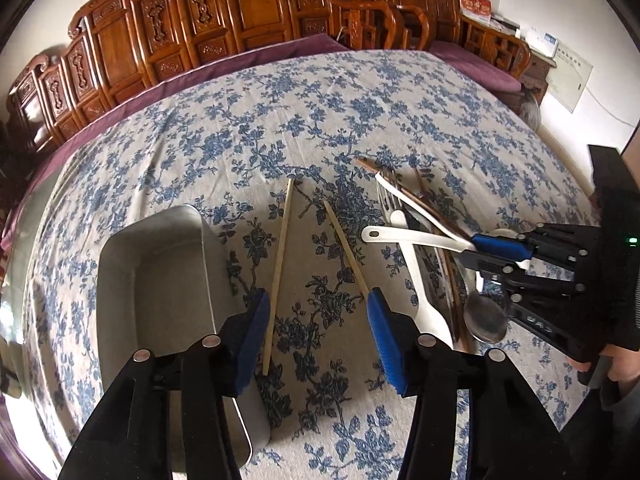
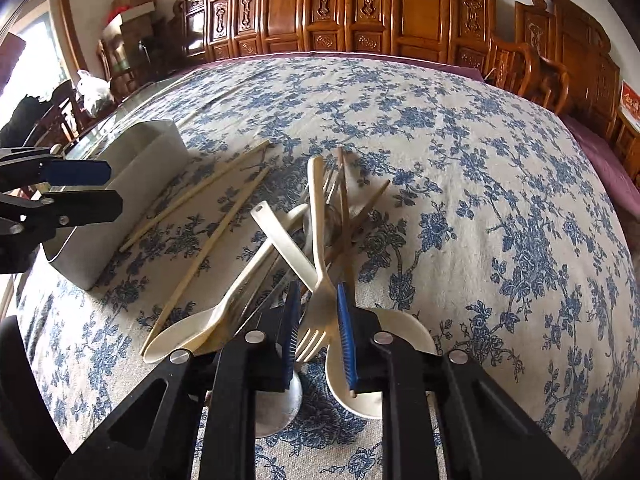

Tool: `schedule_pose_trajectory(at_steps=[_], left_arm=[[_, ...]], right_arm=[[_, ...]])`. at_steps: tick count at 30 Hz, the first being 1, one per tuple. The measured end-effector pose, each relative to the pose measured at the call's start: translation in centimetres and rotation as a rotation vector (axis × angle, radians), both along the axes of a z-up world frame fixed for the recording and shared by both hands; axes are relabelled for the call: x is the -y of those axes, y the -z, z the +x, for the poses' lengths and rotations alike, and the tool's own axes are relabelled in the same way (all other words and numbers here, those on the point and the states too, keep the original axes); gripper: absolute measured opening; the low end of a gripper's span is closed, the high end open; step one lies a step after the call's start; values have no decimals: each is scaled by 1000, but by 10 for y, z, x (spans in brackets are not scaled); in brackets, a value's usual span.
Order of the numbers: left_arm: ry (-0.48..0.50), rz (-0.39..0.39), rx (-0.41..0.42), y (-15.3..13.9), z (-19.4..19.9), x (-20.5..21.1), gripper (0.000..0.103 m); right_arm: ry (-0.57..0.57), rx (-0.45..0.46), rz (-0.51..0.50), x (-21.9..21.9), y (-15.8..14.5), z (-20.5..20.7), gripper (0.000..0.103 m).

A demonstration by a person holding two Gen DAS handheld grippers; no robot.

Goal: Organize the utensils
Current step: 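Move the left tool to a wooden chopstick while the right tool reaches the utensil pile, then close the left tool on the chopstick while the right tool grasps a white fork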

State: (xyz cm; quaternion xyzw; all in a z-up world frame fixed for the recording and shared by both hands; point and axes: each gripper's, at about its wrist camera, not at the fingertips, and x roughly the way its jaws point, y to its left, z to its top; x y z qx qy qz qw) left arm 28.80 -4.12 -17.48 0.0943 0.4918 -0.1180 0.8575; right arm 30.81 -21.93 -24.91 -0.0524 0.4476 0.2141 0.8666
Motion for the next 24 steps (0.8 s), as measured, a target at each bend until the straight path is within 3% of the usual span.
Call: schedule_pose_trajectory(at_steps=[3,4,11,15,24], left_arm=[[7,12,-24,7,9,3,41],[9,18,-32,9,13,4,39],[26,70,-70,22,33,11,32],[40,96,-98,32,43,13,22],[25,171,-143,52,58,10,17]], right_arm=[[10,0,0,4,-2,1,12],[16,-3,4,6,-3,2,5],[53,-16,41,19,-7,5,5],[73,5,65,27,-14,5,5],[72,34,99,32,-23,1,5]])
